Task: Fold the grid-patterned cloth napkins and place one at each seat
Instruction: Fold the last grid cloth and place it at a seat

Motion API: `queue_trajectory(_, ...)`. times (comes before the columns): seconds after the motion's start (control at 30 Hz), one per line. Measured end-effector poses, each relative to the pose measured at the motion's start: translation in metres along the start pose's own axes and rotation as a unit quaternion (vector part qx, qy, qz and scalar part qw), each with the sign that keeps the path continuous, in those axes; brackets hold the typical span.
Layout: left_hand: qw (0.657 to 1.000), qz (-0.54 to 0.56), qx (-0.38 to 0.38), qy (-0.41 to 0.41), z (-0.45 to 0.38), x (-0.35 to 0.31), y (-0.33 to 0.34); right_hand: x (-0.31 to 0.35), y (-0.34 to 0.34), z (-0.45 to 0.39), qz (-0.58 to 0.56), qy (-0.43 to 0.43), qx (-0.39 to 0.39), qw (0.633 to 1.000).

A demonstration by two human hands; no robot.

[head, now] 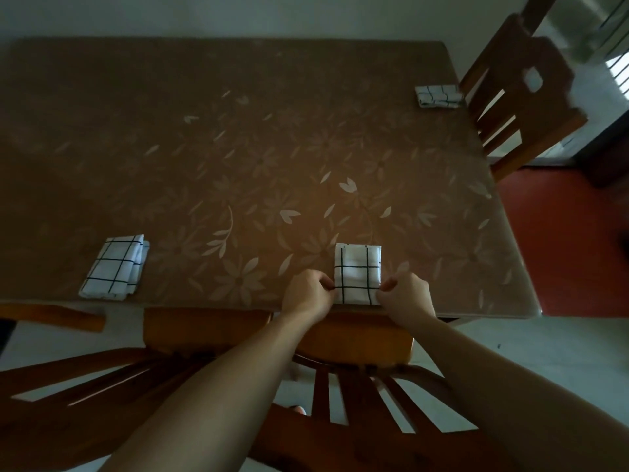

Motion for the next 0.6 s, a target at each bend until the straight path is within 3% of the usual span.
queue_trajectory(0.33, 1.0, 0.0, 0.003, 0.008, 0.003, 0.002, -0.005, 0.006, 0.003, 0.002, 0.014, -0.006, -0.01, 1.0)
queue_trajectory(0.5, 0.997, -0.037, -0.017, 0.064, 0.008, -0.011, -0.024, 0.011, -0.014, 0.006, 0.049, -0.009, -0.033, 0.998)
queue_trajectory(0.6, 0.984, -0.115, -0.036, 0.129, 0.009, -0.035, -0.041, 0.017, -0.051, 0.01, 0.109, -0.038, -0.066, 0.991)
Point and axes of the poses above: each hand's wrist, its own z-axis away from the middle knuckle, its own y-axis out of the palm, x = y × z, the point moved 3 cm from there along -z, towards the middle knuckle, and after that the axes turned 3 degrees about -z, right-handed, at the moved point
